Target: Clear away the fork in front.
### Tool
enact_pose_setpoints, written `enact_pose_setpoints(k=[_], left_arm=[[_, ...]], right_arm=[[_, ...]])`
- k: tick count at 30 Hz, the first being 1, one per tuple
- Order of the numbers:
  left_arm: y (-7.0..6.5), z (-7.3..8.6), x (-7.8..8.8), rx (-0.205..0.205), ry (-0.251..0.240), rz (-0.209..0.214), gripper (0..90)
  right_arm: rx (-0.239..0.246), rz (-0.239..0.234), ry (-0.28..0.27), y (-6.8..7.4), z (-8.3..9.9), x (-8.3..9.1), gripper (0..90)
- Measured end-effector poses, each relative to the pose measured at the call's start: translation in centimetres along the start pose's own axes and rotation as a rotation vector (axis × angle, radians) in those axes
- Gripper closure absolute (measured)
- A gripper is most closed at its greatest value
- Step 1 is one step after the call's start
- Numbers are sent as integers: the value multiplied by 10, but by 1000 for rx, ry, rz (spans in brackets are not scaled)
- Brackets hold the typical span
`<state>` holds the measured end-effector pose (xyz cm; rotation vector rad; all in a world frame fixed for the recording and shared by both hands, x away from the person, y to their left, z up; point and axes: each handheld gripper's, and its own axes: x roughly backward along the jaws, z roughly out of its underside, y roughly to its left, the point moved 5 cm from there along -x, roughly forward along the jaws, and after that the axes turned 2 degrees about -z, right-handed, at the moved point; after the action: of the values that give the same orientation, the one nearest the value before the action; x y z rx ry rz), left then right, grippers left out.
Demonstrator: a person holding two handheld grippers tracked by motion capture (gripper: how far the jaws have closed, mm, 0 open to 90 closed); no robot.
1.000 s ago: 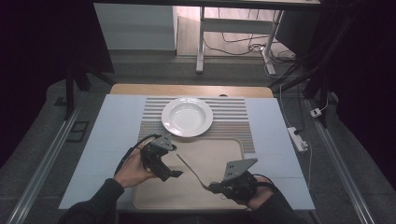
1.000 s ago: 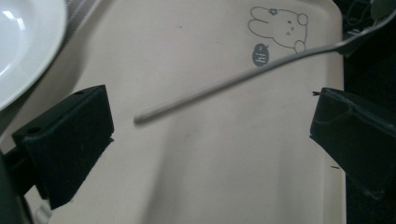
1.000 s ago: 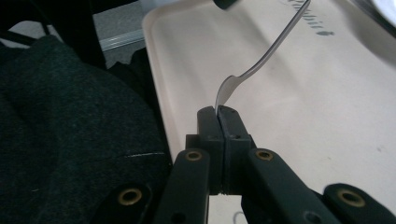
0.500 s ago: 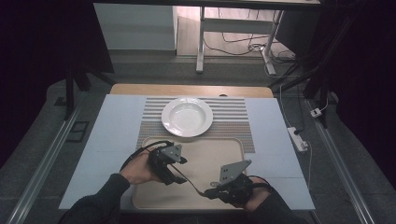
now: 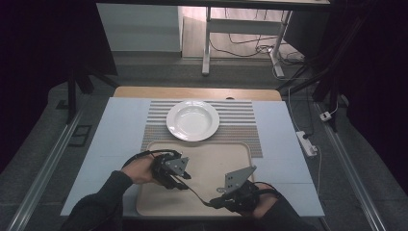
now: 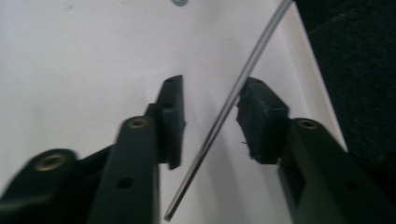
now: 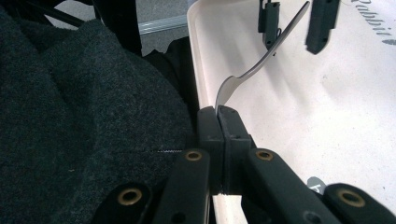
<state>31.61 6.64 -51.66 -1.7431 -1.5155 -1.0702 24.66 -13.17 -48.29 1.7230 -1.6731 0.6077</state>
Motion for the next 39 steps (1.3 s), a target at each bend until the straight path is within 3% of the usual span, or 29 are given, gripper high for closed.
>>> enact_pose_setpoints(k=[7, 10, 13, 17, 21, 22, 23, 24, 25, 30, 32, 34, 39], left_arm=[[0, 2, -5, -74, 22, 57, 756], [-3, 2, -5, -131, 23, 68, 802], [-6, 2, -6, -178, 27, 107, 821], [-10, 4, -10, -186, 24, 156, 862], [-9, 4, -8, -130, 18, 171, 869], [-9, 4, -8, -114, 19, 170, 868], [-8, 5, -7, -94, 28, 166, 868], [-8, 5, -7, -75, 37, 157, 868], [-7, 6, -6, -59, 45, 154, 868], [-7, 9, -1, 34, 72, 121, 868], [-6, 9, 3, 121, 85, 101, 867], [-6, 10, 7, 169, 87, 74, 867], [-8, 12, 14, 296, 99, 17, 867]], right_arm=[[17, -11, 11, 0, 0, -1, 900], [17, -29, 10, 1, 1, -2, 899], [20, -39, 15, 1, 1, -2, 896], [6, -22, 19, -4, 4, -2, 852], [-11, -5, 7, -11, 7, 1, 799], [-22, -2, 9, -12, 8, 2, 758], [-20, 22, -4, -15, 8, 4, 659], [-20, 22, -4, -15, 8, 4, 659], [-27, 47, -9, -18, 8, 6, 571], [-52, 129, -28, -25, 9, 11, 404], [-76, 166, -31, -30, 11, 13, 339], [-130, 229, -50, -37, 14, 17, 246], [-190, 292, -74, -42, 18, 24, 161]])
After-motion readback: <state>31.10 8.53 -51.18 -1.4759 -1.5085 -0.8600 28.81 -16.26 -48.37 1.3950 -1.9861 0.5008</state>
